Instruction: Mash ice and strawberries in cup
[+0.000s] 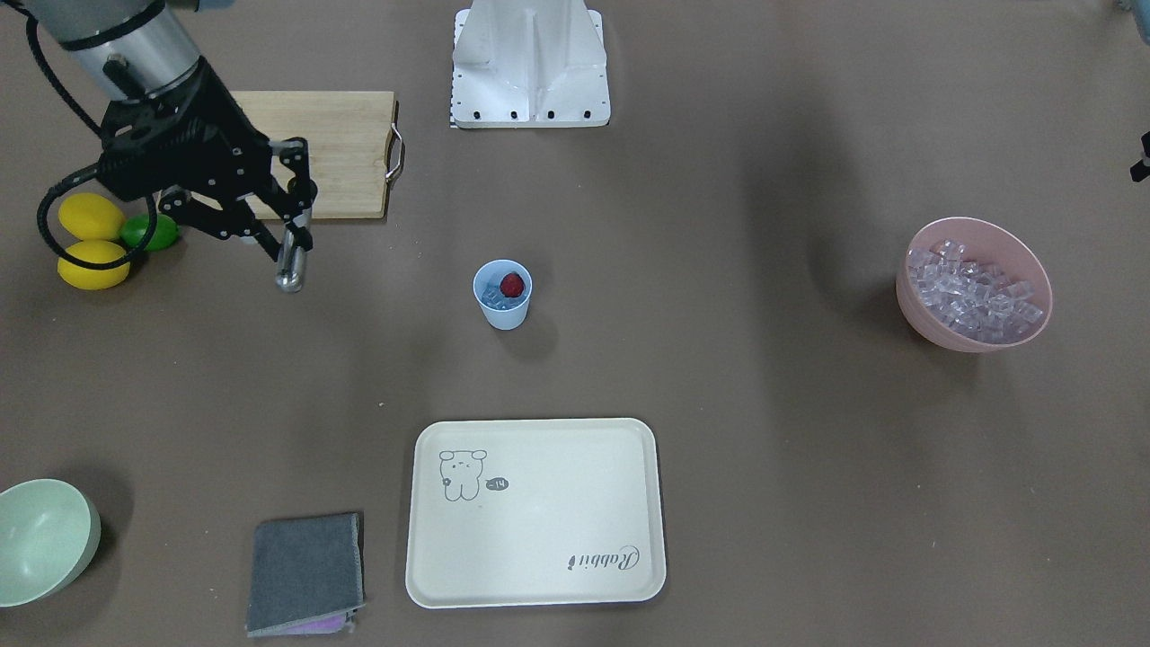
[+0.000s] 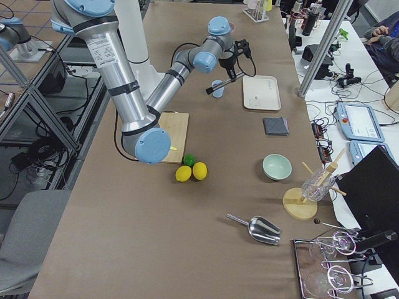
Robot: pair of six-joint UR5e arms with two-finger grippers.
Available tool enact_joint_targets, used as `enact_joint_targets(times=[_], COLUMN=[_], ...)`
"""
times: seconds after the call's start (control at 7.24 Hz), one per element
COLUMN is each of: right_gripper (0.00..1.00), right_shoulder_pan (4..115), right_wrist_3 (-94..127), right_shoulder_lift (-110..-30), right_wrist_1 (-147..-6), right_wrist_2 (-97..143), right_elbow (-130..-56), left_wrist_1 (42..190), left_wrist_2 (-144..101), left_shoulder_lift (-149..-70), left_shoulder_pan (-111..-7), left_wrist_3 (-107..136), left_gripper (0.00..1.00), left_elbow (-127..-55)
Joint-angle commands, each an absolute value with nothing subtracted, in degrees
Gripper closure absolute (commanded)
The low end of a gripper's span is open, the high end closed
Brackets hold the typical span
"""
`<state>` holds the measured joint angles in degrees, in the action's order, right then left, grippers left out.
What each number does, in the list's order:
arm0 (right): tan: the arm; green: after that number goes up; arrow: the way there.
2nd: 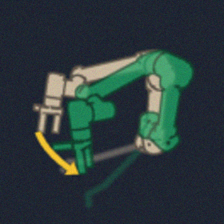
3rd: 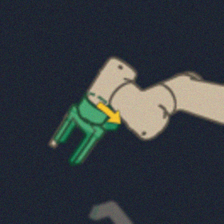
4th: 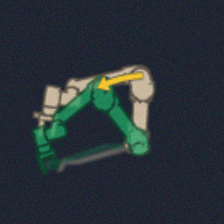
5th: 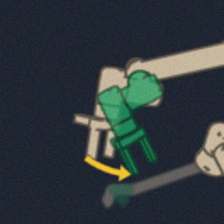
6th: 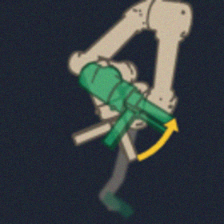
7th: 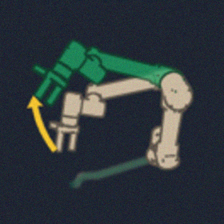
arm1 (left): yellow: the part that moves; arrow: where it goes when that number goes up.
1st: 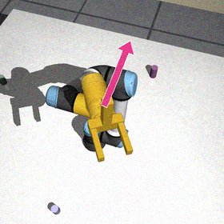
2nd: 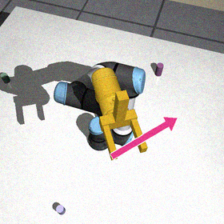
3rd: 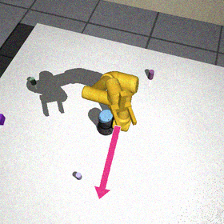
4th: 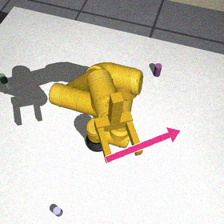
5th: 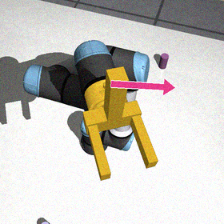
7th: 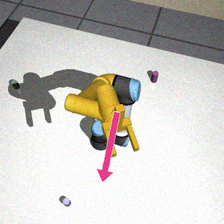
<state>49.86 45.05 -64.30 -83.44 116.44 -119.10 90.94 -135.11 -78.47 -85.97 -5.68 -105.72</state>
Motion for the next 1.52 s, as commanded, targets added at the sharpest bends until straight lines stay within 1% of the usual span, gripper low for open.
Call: enact_joint_targets(times=[0.0, 0.28, 0.41, 0.55, 0.69, 0.83, 1.1, 1.38], right_gripper=[1.00, 1.00, 1.00, 1.00, 1.00, 1.00, 1.00, 1.00], right_shoulder_pan=[43.20, 33.37, 26.70, 24.72, 21.65, 20.84, 20.83, 21.36], right_wrist_3=[45.00, 44.91, 43.00, 40.37, 38.78, 31.62, 29.62, 29.53], right_shoulder_lift=[-62.39, -65.12, -64.87, -65.21, -65.30, -65.39, -66.09, -66.10], right_wrist_1=[-74.59, -60.98, -54.73, -48.32, -39.46, -33.89, -23.43, -18.57], right_wrist_2=[107.29, 88.27, 77.54, 74.91, 68.53, 67.25, 66.63, 66.97], right_elbow=[-121.28, -120.76, -119.11, -116.22, -111.32, -108.66, -103.04, -98.82], left_wrist_1=[90.97, 90.97, 91.05, 91.05, 91.05, 91.05, 91.05, 91.05], left_wrist_2=[-135.18, -135.18, -135.18, -135.18, -135.18, -135.18, -135.18, -135.18], left_shoulder_lift=[-78.58, -78.49, -78.40, -78.22, -78.14, -78.13, -78.13, -78.13], left_shoulder_pan=[-85.96, -85.96, -85.96, -85.96, -85.96, -85.96, -85.96, -85.96], left_wrist_3=[-5.63, -5.63, -5.63, -5.63, -5.71, -5.71, -5.80, -5.98], left_gripper=[0.01, 0.01, 0.01, 0.01, 0.01, 0.01, 0.01, 0.01], left_elbow=[-104.94, -104.77, -104.68, -104.68, -104.68, -104.42, -104.15, -104.06])
